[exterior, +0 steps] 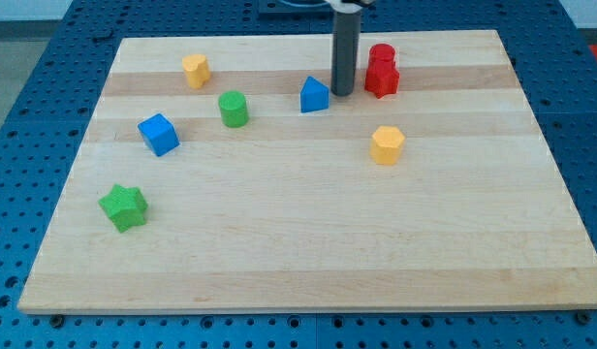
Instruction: Move the blue triangle towards the blue cube
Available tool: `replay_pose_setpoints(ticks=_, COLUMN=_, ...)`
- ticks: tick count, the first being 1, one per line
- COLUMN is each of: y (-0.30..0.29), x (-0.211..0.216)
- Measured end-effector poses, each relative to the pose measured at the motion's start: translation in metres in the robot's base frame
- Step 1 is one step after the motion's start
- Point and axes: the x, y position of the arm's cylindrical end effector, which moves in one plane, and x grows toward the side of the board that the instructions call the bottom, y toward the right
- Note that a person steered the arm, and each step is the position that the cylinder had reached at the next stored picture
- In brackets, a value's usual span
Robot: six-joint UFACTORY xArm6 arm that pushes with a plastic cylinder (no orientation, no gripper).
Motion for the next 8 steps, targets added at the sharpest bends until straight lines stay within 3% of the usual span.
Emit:
replay_pose_setpoints(ticks=2, y=-0.044, x=0.0)
replay_pose_setpoints(ticks=5, y=-0.063, x=0.028)
replay_pose_setpoints(ticks=8, y=-0.041, x=0.049)
